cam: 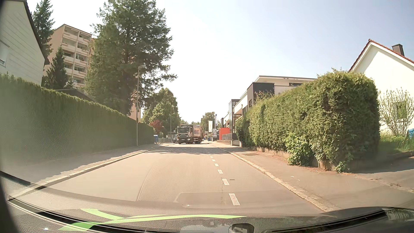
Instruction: Follow the waypoints while adhering to traffic rules and regulations
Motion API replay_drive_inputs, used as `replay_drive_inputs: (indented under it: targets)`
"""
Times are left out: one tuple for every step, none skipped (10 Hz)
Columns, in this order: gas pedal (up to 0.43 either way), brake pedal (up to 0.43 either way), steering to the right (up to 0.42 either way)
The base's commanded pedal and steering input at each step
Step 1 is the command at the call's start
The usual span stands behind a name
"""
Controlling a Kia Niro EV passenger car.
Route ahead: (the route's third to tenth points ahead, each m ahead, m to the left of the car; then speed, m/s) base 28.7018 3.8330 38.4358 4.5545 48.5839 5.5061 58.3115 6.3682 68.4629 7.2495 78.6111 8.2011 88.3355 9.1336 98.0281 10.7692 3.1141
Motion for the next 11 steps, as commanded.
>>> replay_drive_inputs:
  targets:
    - [0.209,0.000,-0.030]
    - [0.209,0.000,-0.030]
    - [0.209,0.000,-0.030]
    - [0.209,0.000,-0.032]
    - [0.209,0.000,-0.037]
    - [0.209,0.000,-0.039]
    - [0.209,0.000,-0.038]
    - [0.209,0.000,-0.039]
    - [0.209,0.000,-0.039]
    - [0.209,0.000,-0.042]
    - [0.209,0.000,-0.044]
